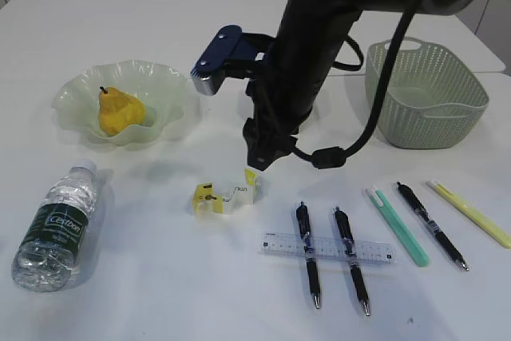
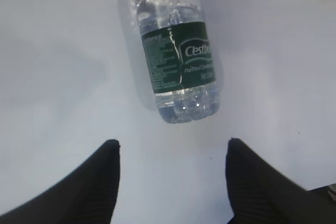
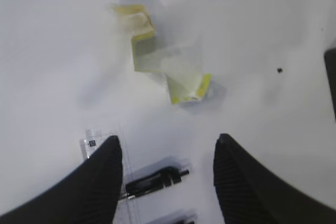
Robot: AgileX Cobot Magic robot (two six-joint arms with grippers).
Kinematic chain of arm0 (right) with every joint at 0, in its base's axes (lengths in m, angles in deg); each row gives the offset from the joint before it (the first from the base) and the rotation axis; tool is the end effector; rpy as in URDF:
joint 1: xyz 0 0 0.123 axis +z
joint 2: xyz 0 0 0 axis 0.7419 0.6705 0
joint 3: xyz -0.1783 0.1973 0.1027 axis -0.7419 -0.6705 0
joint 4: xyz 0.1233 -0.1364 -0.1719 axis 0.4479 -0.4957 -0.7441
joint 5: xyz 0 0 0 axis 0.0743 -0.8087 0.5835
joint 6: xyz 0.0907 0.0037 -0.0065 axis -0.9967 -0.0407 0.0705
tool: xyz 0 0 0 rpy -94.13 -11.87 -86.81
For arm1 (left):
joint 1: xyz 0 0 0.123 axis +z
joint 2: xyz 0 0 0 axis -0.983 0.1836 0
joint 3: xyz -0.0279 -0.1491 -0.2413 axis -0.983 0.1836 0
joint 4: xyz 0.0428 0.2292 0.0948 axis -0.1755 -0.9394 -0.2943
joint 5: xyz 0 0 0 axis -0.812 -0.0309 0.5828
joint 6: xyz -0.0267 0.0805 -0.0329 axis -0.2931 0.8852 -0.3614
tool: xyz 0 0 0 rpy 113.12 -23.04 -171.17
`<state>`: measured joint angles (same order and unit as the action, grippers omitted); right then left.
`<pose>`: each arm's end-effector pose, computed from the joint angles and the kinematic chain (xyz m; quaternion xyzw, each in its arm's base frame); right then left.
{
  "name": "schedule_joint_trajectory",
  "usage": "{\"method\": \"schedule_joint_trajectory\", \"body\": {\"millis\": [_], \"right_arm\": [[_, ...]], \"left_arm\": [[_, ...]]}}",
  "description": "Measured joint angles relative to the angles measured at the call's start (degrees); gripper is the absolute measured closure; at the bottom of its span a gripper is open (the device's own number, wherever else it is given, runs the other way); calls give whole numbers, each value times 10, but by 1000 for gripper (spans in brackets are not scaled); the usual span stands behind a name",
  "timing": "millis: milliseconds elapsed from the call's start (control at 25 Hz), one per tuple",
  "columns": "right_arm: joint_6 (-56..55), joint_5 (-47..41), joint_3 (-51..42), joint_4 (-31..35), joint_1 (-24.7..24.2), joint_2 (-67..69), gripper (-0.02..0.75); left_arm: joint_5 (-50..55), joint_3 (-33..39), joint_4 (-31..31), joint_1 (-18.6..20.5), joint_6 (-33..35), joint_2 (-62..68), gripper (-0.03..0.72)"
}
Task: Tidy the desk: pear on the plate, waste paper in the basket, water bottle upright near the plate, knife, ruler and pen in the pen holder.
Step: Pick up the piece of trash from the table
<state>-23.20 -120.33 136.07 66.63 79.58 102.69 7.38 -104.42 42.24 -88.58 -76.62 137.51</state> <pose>0.3638 0.2339 0.2305 -0.5833 0.7984 0.0323 0.1460 0.2218 -0.0418 0.2697 0.0571 0.9840 -0.0504 0.1613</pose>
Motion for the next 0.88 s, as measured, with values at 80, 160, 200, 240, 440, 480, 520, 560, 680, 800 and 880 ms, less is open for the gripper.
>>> {"method": "schedule_joint_trajectory", "body": {"millis": [80,160,200,240,440,480,520,560,680,800,880], "right_arm": [[17,13,0,1,16,9,327],[27,30,0,2,30,14,328],[28,37,0,2,35,16,328],[30,41,0,6,40,22,328],[31,40,0,15,43,41,328],[32,40,0,15,43,44,328],[32,41,0,15,43,44,328],[32,43,0,15,43,44,328],[32,51,1,15,43,45,328],[33,53,1,15,43,56,328],[34,53,2,15,43,65,329]], "left_arm": [[2,0,0,0,0,-23,241],[7,0,0,0,0,-44,241],[9,0,0,0,0,-54,241],[11,0,0,0,0,-62,241],[29,1,-2,0,0,-73,241],[32,1,-2,0,0,-73,241],[33,1,-3,0,0,-73,241],[33,1,-3,0,0,-73,241],[34,1,-6,0,0,-73,241],[31,1,-8,0,0,-73,241],[30,1,-9,0,0,-73,241]]}}
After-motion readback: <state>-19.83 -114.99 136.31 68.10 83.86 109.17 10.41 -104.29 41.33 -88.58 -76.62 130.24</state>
